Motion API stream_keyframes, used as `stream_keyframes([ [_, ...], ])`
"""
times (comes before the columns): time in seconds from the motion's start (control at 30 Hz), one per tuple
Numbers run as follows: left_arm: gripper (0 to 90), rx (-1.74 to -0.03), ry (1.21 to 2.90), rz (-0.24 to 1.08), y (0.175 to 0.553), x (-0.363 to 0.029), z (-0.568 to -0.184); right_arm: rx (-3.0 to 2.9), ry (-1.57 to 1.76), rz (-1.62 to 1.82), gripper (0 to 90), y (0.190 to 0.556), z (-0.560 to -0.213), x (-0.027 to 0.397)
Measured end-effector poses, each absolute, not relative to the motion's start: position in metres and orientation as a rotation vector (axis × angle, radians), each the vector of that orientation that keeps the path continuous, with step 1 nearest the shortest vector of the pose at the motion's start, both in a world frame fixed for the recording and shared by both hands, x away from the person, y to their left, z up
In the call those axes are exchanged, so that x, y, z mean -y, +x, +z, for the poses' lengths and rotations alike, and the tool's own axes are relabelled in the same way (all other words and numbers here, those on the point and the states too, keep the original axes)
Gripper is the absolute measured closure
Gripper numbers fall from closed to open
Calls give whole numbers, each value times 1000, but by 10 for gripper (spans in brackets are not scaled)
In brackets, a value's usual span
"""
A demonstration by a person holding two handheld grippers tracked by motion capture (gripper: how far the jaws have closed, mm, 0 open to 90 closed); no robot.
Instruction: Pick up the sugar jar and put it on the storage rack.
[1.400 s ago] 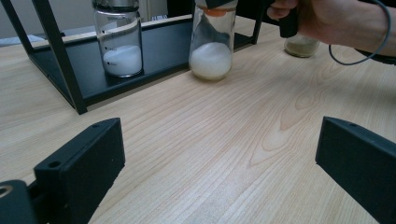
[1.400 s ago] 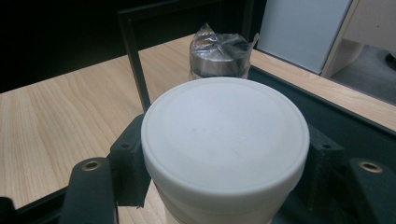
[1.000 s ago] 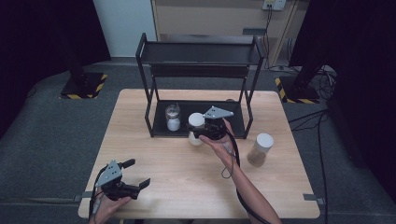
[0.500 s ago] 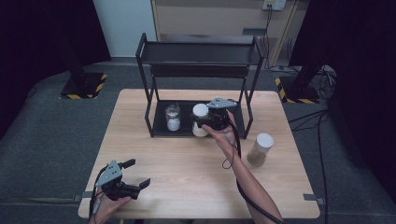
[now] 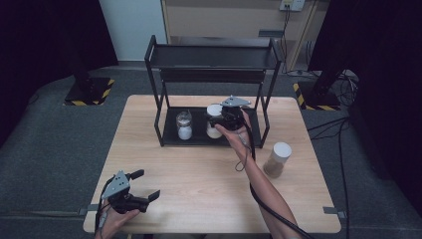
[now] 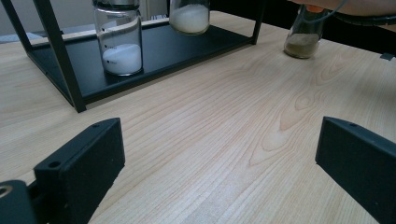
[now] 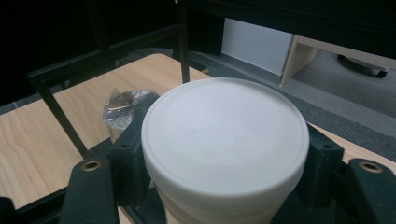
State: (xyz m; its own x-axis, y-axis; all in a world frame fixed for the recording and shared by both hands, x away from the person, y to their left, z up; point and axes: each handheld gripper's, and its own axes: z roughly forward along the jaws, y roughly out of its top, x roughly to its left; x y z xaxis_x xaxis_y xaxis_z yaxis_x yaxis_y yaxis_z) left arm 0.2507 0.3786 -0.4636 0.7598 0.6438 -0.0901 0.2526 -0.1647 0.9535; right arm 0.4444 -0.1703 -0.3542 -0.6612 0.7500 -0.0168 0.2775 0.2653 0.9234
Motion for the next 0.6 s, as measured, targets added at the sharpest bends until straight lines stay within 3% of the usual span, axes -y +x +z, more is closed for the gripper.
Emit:
stream_keyframes([
  [0.6,5,-706,1742,403,251,-380,-464,-2087,967,1349,334,458,-369,163],
])
